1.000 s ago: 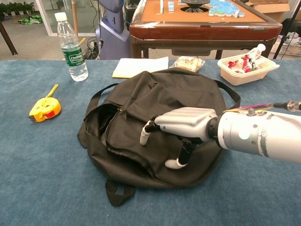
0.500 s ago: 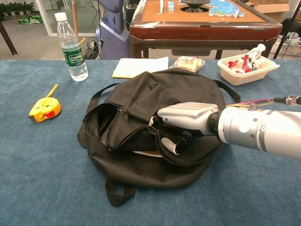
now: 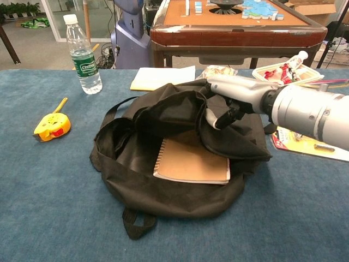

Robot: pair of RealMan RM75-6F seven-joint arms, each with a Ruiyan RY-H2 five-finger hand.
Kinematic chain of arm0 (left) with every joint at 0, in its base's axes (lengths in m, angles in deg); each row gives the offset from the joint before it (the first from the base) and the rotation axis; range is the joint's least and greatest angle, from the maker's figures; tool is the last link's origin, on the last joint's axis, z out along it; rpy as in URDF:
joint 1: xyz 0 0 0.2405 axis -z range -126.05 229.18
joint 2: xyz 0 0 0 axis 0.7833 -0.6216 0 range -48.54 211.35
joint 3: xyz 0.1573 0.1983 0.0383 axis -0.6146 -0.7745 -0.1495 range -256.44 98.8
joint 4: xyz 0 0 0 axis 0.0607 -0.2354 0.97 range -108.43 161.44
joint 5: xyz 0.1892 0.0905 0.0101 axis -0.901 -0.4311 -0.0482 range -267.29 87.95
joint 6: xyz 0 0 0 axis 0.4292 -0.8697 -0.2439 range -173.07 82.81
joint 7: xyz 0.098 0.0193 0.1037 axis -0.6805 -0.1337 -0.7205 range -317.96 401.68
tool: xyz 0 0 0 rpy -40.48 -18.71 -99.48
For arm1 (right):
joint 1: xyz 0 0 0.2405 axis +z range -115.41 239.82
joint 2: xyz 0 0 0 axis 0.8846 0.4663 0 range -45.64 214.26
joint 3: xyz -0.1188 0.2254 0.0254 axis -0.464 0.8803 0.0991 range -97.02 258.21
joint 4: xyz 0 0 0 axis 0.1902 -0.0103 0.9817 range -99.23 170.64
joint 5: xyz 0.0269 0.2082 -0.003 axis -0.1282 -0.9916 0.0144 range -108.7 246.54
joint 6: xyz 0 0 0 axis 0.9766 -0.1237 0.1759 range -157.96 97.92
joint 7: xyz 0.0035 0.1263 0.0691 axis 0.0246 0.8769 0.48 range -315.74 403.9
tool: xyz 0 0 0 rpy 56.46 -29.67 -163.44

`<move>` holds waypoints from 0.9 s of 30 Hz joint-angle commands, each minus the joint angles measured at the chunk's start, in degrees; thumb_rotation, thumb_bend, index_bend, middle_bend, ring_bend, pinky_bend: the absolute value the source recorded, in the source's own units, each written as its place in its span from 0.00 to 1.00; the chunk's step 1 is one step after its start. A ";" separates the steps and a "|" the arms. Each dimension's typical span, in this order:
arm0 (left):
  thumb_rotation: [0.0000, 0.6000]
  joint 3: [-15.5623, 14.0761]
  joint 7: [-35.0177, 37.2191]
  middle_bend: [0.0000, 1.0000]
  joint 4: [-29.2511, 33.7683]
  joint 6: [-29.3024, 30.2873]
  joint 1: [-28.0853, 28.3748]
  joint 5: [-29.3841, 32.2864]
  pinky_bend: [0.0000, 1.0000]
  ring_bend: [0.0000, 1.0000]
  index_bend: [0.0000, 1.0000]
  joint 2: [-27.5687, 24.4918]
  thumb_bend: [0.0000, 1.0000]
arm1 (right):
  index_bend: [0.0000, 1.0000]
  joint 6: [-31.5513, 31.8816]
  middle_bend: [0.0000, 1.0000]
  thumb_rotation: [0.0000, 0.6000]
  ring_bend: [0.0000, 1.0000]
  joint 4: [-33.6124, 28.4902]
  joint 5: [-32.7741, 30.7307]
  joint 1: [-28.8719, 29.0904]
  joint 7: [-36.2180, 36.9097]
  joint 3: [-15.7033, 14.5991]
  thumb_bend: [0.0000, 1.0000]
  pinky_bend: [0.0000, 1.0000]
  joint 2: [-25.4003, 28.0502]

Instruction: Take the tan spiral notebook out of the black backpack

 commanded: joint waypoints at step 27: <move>1.00 -3.73 20.61 0.50 -40.73 -6.63 28.87 -18.71 0.54 0.47 0.44 32.38 0.25 | 0.75 -0.32 0.39 1.00 0.13 -1.44 -8.80 -0.65 3.69 3.78 0.74 0.14 1.61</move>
